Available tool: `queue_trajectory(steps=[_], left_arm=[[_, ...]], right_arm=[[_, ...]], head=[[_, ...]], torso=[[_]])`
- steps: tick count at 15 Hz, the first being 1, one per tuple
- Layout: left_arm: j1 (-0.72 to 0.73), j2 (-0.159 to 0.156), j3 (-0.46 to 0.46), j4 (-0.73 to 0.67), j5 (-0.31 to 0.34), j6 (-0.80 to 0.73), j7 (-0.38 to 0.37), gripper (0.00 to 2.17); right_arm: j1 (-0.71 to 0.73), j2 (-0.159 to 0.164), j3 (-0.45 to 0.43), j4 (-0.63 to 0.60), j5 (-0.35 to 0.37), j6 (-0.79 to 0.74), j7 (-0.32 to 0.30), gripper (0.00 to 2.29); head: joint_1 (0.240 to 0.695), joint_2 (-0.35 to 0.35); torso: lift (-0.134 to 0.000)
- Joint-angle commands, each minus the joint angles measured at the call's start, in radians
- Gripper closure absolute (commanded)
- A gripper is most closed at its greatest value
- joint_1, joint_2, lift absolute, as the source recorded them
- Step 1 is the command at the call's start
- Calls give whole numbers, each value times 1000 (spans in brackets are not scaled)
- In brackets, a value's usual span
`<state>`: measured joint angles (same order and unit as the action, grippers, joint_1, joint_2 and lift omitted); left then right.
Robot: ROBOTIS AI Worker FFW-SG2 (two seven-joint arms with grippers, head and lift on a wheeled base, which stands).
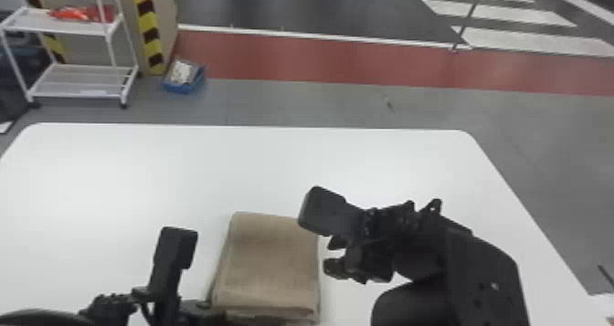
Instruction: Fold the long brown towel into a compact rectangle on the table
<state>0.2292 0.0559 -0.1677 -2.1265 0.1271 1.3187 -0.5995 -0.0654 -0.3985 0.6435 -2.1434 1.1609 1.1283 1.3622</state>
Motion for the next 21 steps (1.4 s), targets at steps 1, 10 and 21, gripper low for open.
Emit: queue_trajectory(steps=[1,10,21], left_arm=[[-2,-1,-4,0,0,0,0,87],[-5,-1,-26,-1,-3,9,-8,90],[-25,1,-30,-16,-72,110,-117,80]], right_arm=[[-5,9,1,28,3,0,5,842],[-85,99,8,165,5,61,-141,839],[-126,159,8,247,5,89,-255,839]], head=[[695,-182],[695,-199],[695,-193]], torso=[[-124],[-124],[-124]])
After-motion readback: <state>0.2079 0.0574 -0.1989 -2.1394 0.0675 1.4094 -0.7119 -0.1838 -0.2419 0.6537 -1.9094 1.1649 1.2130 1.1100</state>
